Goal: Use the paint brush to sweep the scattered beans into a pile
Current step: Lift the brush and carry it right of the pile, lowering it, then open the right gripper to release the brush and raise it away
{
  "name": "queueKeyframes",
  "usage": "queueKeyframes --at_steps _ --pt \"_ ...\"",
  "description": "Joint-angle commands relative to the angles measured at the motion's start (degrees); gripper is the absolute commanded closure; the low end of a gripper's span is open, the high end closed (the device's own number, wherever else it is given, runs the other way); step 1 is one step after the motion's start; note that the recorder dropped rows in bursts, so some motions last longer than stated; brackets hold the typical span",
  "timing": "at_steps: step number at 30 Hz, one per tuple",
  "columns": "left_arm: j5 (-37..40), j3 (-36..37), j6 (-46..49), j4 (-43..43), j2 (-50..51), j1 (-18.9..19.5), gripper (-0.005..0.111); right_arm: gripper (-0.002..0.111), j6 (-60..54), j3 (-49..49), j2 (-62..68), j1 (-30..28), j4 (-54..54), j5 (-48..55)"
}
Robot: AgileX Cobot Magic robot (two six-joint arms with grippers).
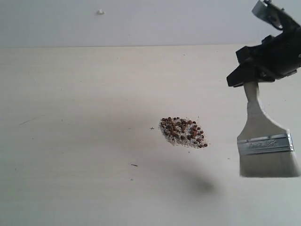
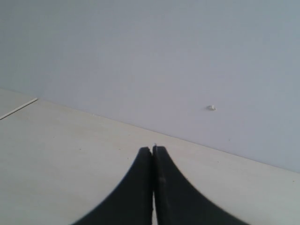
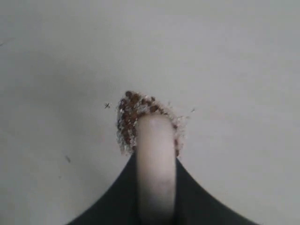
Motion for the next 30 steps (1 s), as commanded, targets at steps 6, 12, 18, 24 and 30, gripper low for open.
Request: queueKeyframes --at_steps 6,12,18,24,30 --pt "0.05 0.18 -0.2 0.24 -0.37 0.15 0.107 0.108 -5.86 -0.27 10.92 -0.21 7.79 -1.83" --pt "0.05 0.18 -0.2 0.24 -0.37 0.15 0.107 0.108 -7.82 -0.27 12.69 -0.21 9.09 -5.49" --pt "0.05 0.18 -0.2 0.24 -0.37 0.15 0.107 0.108 -7.82 -0.27 12.69 -0.21 9.21 -8.6" --pt "0.05 0.18 -0.2 0.24 -0.37 0.15 0.107 0.096 -7.82 -0.27 12.69 -0.08 9.6 -10.36" --pt "0.05 0.18 -0.2 0.24 -0.37 0.15 0.107 0.069 -7.48 -0.27 12.69 -0.08 9.6 -17.6"
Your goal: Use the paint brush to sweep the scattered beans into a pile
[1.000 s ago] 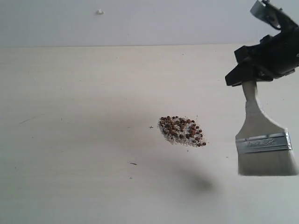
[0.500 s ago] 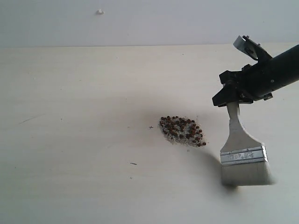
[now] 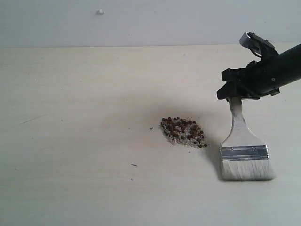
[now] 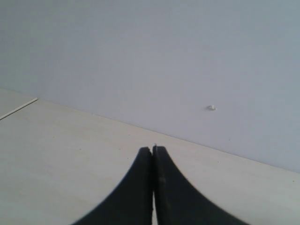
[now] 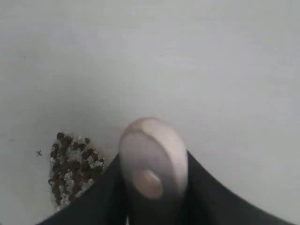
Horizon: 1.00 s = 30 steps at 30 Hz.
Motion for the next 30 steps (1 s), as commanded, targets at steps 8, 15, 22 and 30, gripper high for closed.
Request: queueKeyframes --at_steps 8,15,22,30 --pt "0.05 0.18 -0.2 0.24 -0.37 0.15 0.107 0.086 8.2 0.44 -2.58 -0.08 -5.45 -12.96" --pt "0.05 0.18 -0.2 0.24 -0.37 0.15 0.107 0.108 -2.51 14.73 -21.27 0.17 5.82 -26.21" --pt "0.05 0.18 -0.2 0.24 -0.37 0.15 0.107 0.108 -15.21 34.24 -51.5 7.45 18.4 -38.57" --pt "0.05 0.18 -0.2 0.24 -0.37 0.15 0.107 0.108 -14.07 47.3 -81.75 12.0 19.18 -35.23"
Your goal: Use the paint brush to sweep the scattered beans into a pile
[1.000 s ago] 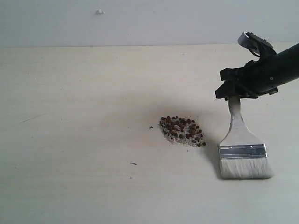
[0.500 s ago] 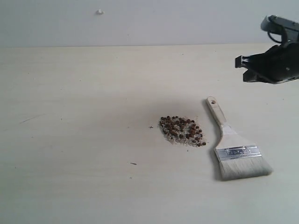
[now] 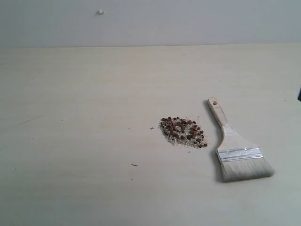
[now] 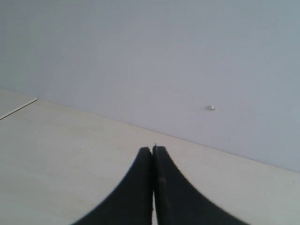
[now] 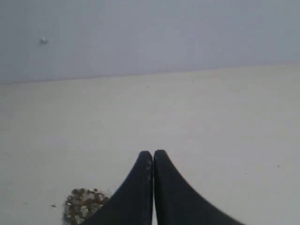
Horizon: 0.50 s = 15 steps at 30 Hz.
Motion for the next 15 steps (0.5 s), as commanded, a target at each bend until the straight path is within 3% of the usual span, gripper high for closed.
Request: queueKeyframes --at_steps 1,8,15 --pt "0.05 0.18 -0.2 0.24 -0.37 0.15 0.107 0.108 0.45 6.17 -14.55 0.56 1.01 0.6" --pt "0.05 0.18 -0.2 0.24 -0.37 0.15 0.107 0.108 0.45 13.08 -27.05 0.56 1.8 3.18" --pt "0.05 0.18 -0.2 0.24 -0.37 0.15 0.107 0.108 0.34 18.33 -28.45 0.56 1.8 5.12"
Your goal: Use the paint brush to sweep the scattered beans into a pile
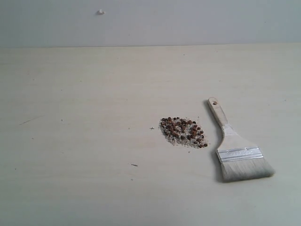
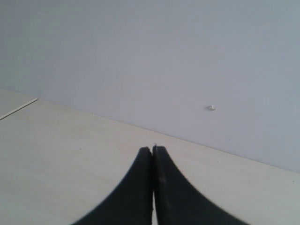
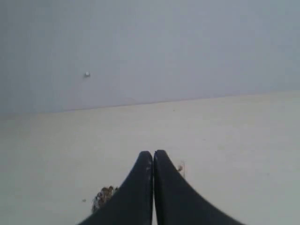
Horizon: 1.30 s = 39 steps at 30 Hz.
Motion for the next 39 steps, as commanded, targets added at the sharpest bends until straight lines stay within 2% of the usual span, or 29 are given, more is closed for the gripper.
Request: queueKeyframes --at_steps 1,5,9,39 --pt "0.05 0.18 -0.2 0.24 -0.37 0.15 0.107 0.108 -0.03 2.07 -0.47 0.05 -0.07 1.87" --pt "0.05 0.18 -0.2 0.24 -0.37 0.15 0.107 0.108 0.56 2.07 -0.47 0.05 0.5 1.89" --pt "0.05 0.18 -0.2 0.24 -0.37 0.15 0.107 0.108 7.54 2.07 -0.47 0.05 1.36 2.79" --pt "0.05 0.18 -0.2 0.24 -0.37 0.15 0.107 0.108 7.27 2.07 -0.47 0.05 1.28 2.79"
